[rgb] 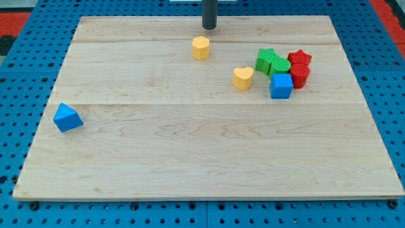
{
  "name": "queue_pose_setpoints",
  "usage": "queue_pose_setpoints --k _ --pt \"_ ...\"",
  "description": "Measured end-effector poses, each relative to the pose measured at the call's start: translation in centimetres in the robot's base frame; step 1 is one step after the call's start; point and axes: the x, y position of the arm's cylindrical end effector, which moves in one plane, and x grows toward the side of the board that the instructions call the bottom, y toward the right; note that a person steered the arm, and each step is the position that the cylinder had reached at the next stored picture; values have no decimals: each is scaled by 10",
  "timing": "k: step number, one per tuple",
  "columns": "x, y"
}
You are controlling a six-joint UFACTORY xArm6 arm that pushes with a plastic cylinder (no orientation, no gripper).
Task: Push the yellow hexagon and yellow heart closer to the blue cube
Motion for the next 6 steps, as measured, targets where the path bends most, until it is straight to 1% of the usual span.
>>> queue_pose_setpoints --k 1,2,3,4,5,6 --pt "31 -39" --pt "88 2" --pt "103 21" --pt "109 -23" --pt "133 -2" --pt "136 9"
